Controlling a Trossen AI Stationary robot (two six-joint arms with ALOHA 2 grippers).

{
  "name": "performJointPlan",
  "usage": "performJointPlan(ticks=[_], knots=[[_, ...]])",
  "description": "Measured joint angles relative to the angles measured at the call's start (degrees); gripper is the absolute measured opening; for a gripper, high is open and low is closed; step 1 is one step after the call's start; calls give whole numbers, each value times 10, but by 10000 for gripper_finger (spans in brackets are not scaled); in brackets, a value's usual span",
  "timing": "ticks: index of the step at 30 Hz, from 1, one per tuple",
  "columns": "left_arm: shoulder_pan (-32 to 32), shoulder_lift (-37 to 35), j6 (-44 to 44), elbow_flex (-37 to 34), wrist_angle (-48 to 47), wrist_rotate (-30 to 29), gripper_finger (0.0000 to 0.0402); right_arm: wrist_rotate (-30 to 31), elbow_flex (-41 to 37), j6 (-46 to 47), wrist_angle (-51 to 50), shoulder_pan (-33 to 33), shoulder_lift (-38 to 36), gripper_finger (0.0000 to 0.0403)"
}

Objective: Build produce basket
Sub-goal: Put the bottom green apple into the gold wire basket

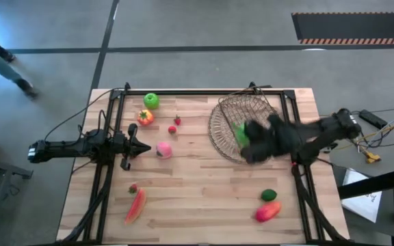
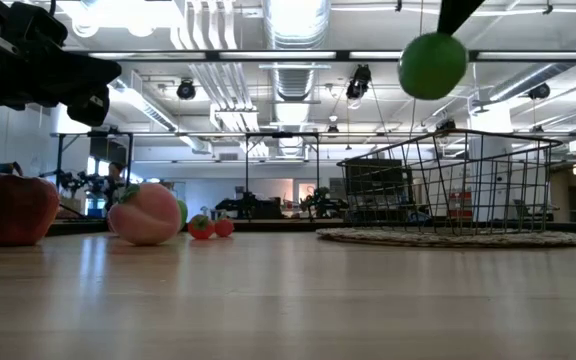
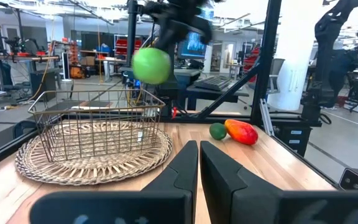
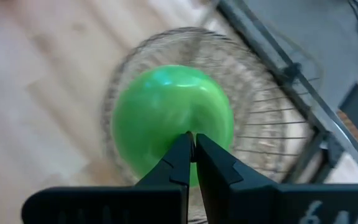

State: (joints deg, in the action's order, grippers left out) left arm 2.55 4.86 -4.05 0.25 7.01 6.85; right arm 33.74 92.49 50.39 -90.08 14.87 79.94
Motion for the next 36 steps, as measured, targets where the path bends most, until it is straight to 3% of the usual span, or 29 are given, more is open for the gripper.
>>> performJointPlan(ticks=[7,13,24,36], knots=[[0,0,0,0,0,0,2,-67,-12,-170,0,-210,-6,9],[0,0,0,0,0,0,2,-116,-68,-267,2,-309,9,9],[0,0,0,0,0,0,2,-173,-247,-300,99,-318,-37,8],[0,0,0,0,0,0,2,-194,-376,-310,202,-318,-61,9]])
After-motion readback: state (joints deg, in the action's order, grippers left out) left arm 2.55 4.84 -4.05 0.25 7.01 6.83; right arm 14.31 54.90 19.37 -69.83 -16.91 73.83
